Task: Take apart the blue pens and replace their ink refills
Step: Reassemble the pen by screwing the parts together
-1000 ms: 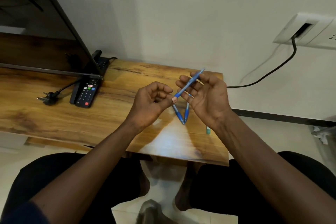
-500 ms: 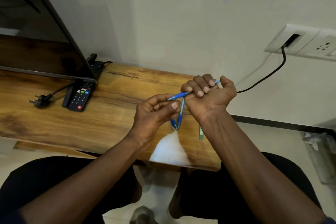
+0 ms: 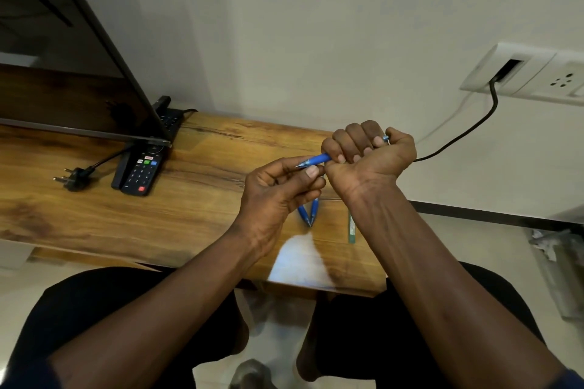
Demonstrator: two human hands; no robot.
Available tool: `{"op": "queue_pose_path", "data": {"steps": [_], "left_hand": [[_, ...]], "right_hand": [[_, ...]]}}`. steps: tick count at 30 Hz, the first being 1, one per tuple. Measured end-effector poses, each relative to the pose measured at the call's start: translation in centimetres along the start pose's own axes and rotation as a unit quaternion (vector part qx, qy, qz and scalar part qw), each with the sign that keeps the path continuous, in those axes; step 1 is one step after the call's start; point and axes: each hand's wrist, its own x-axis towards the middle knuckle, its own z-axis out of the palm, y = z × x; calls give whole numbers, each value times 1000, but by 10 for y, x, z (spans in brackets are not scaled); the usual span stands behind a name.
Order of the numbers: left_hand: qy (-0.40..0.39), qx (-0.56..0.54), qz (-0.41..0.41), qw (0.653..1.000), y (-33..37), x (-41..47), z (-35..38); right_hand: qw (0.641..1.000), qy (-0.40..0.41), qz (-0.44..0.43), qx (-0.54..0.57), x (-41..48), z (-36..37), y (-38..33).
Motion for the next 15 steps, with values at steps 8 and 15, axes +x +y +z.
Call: {"op": "queue_pose_path", "data": {"steps": [8,15], "left_hand": [[1,13,0,1000,1,-2,1],[2,29,13,999,1,-2,-1]], "right_hand": [[1000,-24,16,9,1,-3,0],[1000,-9,-4,-9,1,2,1]]}}
